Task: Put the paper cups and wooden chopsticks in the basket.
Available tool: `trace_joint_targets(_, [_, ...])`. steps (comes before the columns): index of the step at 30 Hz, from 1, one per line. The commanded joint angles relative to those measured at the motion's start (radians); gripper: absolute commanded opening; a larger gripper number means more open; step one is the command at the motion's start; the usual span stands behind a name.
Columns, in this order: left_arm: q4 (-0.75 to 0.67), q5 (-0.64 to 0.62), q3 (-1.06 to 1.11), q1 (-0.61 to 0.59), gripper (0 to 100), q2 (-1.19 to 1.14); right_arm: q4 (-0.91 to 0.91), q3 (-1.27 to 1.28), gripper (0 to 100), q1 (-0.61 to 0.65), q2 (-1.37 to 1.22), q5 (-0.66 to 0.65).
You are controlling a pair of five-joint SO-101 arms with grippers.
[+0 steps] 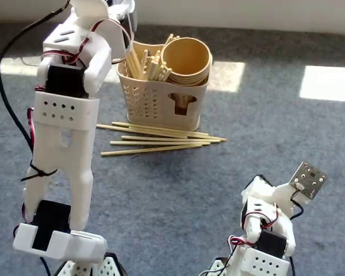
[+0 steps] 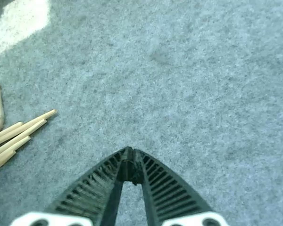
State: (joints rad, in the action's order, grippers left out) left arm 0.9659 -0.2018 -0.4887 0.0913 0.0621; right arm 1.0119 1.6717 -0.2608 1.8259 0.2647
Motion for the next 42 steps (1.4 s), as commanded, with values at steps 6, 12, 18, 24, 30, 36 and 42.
trace_joint_targets(6, [0.364, 0.178, -0.374, 0.242, 11, 0.018, -0.033, 0.104, 0.6, -0.008, 0.01, 0.0])
trace_joint_targets(12, [0.459, 0.368, -0.398, 0.427, 11, 0.01, -0.033, 0.104, 0.6, -0.008, 0.01, 0.0])
trace_joint_targets(18, [0.499, 0.488, -0.355, 0.526, 9, 0.007, -0.033, 0.104, 0.6, -0.008, 0.01, 0.0])
trace_joint_targets(24, [0.638, 0.66, -0.236, 0.602, 8, 0.008, -0.033, 0.104, 0.6, -0.008, 0.01, 0.0])
trace_joint_targets(30, [0.787, 0.715, -0.041, 0.576, 8, 0.019, -0.033, 0.104, 0.6, -0.008, 0.01, 0.0])
trace_joint_targets(36, [0.787, 0.721, 0.166, 0.452, 9, 0.09, -0.033, 0.104, 0.6, -0.008, 0.01, 0.0])
trace_joint_targets(42, [0.764, 0.812, 0.394, 0.349, 15, 0.185, -0.033, 0.104, 0.6, -0.008, 0.01, 0.0])
